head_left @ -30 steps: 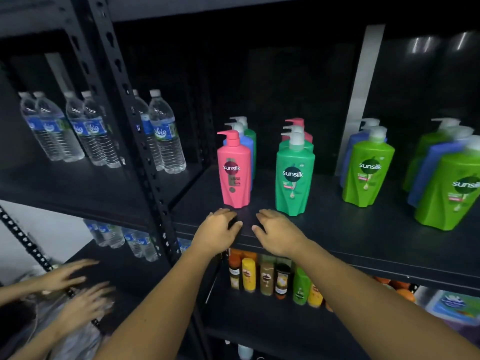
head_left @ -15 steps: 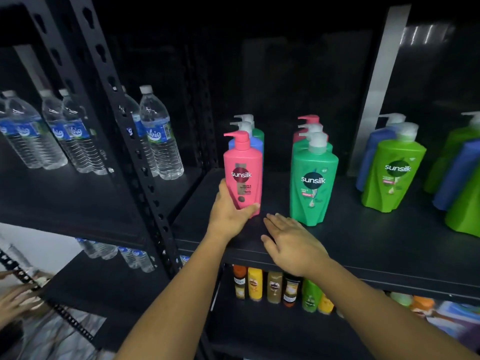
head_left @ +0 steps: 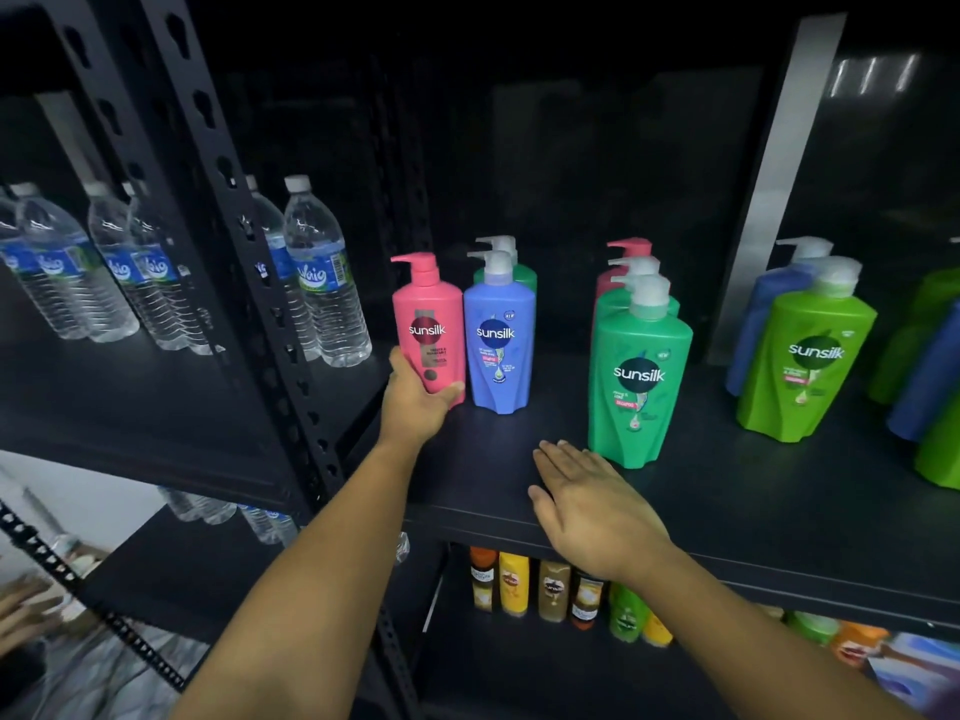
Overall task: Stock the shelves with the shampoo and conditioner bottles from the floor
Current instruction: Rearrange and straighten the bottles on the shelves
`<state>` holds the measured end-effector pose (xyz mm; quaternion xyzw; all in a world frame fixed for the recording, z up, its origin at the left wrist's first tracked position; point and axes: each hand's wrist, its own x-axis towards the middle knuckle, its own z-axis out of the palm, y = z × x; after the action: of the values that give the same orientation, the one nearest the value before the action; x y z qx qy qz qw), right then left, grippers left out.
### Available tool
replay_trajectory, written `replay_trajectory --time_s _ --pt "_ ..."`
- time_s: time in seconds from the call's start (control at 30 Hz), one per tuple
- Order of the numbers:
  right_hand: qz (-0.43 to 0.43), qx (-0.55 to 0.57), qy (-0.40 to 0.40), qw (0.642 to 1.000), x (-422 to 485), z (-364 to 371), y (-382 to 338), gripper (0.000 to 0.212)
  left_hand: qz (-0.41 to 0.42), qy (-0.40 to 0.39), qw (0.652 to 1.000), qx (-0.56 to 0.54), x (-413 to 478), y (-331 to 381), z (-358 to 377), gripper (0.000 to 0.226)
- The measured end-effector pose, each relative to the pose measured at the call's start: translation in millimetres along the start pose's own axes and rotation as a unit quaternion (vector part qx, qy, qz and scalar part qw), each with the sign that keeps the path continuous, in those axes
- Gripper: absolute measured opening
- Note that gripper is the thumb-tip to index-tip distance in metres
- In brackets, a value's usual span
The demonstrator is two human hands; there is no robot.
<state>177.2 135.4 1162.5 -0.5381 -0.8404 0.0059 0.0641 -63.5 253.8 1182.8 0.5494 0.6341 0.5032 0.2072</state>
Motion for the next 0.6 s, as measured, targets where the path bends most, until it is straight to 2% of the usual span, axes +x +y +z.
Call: replay_trajectory --time_s 0.23,0.3,0.4,0.43,0.5,0.6 --pt "0.000 -0.002 -0.001 1.000 0 -1 0 0.063 -0.036 0.022 0.997 0.066 17 2 10 0.057" --pt "-0.001 -0.001 -0.004 1.000 -1 -2 0 0.063 -0.029 0.079 0.996 0.038 9 4 15 0.053" --pt "-0.001 -0.001 -0.006 1.000 -1 -3 -1 0.063 0.025 0.190 0.981 -0.036 -15 14 27 0.049" --pt "-0.001 -0.001 -0.006 1.000 -1 -3 -1 0.063 0.033 0.189 0.980 -0.056 -22 19 33 0.052" --pt "-0.001 -0.002 -0.005 1.000 -1 -3 -1 0.063 0.041 0.135 0.987 -0.074 -32 29 46 0.067" --pt "-0.003 0.000 -0.002 1.000 -2 -4 -2 0.063 0.046 0.062 0.996 -0.048 -35 38 66 0.093"
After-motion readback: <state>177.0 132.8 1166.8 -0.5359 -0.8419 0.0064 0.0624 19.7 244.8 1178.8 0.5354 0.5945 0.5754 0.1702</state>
